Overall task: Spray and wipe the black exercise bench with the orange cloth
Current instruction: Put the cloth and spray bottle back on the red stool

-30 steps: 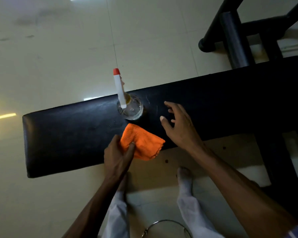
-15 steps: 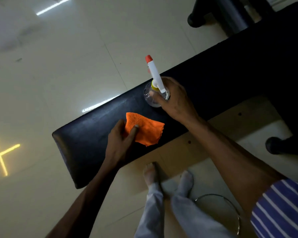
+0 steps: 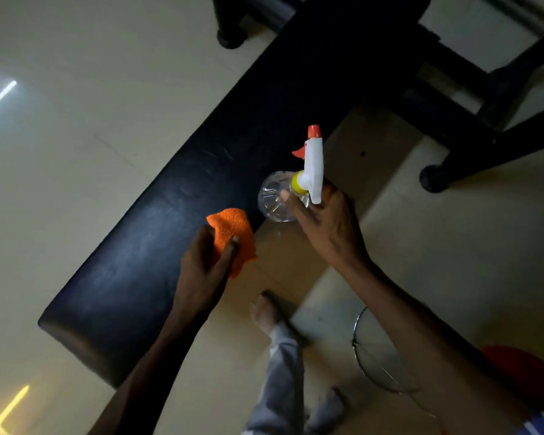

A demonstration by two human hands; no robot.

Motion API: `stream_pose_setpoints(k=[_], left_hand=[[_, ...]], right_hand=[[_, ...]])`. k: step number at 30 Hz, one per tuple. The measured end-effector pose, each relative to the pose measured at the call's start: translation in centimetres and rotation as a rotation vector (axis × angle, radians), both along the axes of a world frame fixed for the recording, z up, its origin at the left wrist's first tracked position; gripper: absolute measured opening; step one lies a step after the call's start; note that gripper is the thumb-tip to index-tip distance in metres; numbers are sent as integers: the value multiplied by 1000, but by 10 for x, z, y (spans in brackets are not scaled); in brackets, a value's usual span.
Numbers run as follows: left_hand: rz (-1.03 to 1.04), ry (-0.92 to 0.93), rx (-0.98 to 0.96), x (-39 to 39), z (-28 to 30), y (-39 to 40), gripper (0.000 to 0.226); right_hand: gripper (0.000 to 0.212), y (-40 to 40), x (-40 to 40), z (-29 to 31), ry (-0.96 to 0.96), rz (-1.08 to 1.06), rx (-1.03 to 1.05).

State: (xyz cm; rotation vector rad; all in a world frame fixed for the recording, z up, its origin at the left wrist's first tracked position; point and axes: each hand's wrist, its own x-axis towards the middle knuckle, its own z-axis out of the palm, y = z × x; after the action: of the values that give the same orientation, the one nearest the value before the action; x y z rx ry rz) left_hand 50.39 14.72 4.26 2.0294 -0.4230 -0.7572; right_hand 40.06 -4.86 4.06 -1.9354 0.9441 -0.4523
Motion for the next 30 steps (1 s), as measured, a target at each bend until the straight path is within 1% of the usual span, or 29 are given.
stream_pose_setpoints(k=[1,3,5,6,8,10,11,15,17,18,20,21,23,30], left_hand=[[-35,-6,-14,-10,3,-7,19],[-103,11,-54,-32,9,-17,8],[-163,61,-93,-59,16,-24,26],[-203,69,-100,-73,19,-28,31],[-273,57,-91,-100,23,-35,28],[-330,41,-83,-132,27,-44,18],[-359,41,-79,-147,29,-47,18],[-563,15,-77,-202,32,-63,38],[-608,67,-113,-233,34,-70,40],[-634,105,-128,-250,36,-73,38],[-695,91,-146,-284,34,-81,25],[-723,100,-149,-300,31,-84,19],[-755,212,-151,-334,28,-92,11],[-894,374,-140,-437,19,-112,6]], right_hand=[[20,-3,-20,4,2,-38,-14],[18,-5,-62,13,3,-111,-59],[20,-3,-106,21,-2,-189,-69],[25,-2,-129,25,-6,-238,-57],[34,3,-170,33,-8,-327,-27],[33,8,-215,42,-7,-411,-35],[33,12,-237,45,-4,-454,-42],[33,29,-316,55,25,-618,-59],[24,38,-353,59,40,-690,-50],[20,43,-372,61,54,-723,-46],[16,53,-408,66,84,-785,-26],[19,57,-425,68,97,-813,-7],[28,63,-458,70,131,-860,12],[40,82,-554,66,193,-971,10]])
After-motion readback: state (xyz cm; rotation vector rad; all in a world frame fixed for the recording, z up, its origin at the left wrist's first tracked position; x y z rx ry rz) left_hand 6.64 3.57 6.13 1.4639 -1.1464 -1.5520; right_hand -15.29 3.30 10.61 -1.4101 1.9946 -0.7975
